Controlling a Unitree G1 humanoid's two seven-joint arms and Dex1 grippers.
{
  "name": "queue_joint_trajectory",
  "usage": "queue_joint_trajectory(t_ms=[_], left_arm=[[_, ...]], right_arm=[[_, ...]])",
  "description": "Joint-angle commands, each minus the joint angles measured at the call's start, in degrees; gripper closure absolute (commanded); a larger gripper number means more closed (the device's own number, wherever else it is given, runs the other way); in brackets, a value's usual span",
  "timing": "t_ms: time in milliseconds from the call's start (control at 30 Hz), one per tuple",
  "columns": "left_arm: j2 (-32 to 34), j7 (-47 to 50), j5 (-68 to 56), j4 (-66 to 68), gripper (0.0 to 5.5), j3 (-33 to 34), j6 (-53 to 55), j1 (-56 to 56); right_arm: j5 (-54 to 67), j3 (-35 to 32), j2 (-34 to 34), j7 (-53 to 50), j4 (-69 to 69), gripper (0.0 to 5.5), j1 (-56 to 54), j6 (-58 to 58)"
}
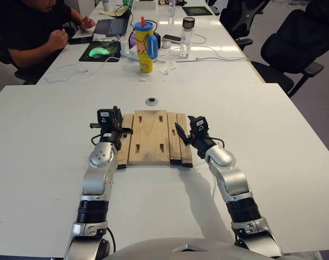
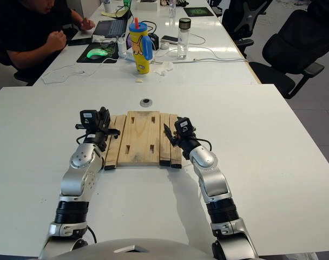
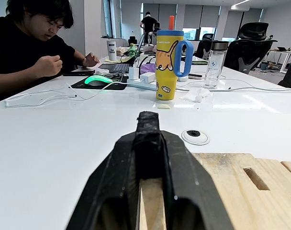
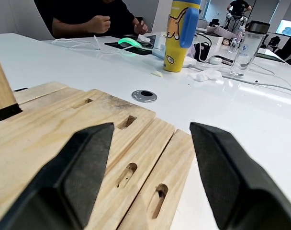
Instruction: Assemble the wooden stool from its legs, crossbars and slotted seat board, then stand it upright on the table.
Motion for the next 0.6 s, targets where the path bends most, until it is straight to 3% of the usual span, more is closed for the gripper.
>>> queue_joint_trajectory(t_ms=[33,167,200,467,600], left_arm=[[-0.4,-1.3,0.7,7.0,5.04,-0.5,3.0,5.4],[-0.5,-2.3,0.7,7.0,5.04,-0.4,-0.8,3.1],[-0.5,-2.4,0.9,6.7,4.67,-0.3,-1.8,2.3],[0.9,-2.0,3.0,0.4,3.56,1.4,-11.1,-1.3],[1.1,-1.0,3.1,-4.6,2.95,2.6,-9.6,-4.8]], right_arm=[[-0.5,0.8,0.0,0.1,-0.3,2.55,-0.1,0.6],[-0.4,0.8,0.1,-0.2,1.2,2.55,-1.0,-0.2],[-0.3,0.8,0.2,-0.2,1.6,2.55,-1.3,-0.3],[0.1,0.2,0.6,-0.2,4.3,2.55,-3.0,-1.9],[0.3,-0.1,0.8,-0.2,5.2,2.55,-3.3,-2.4]])
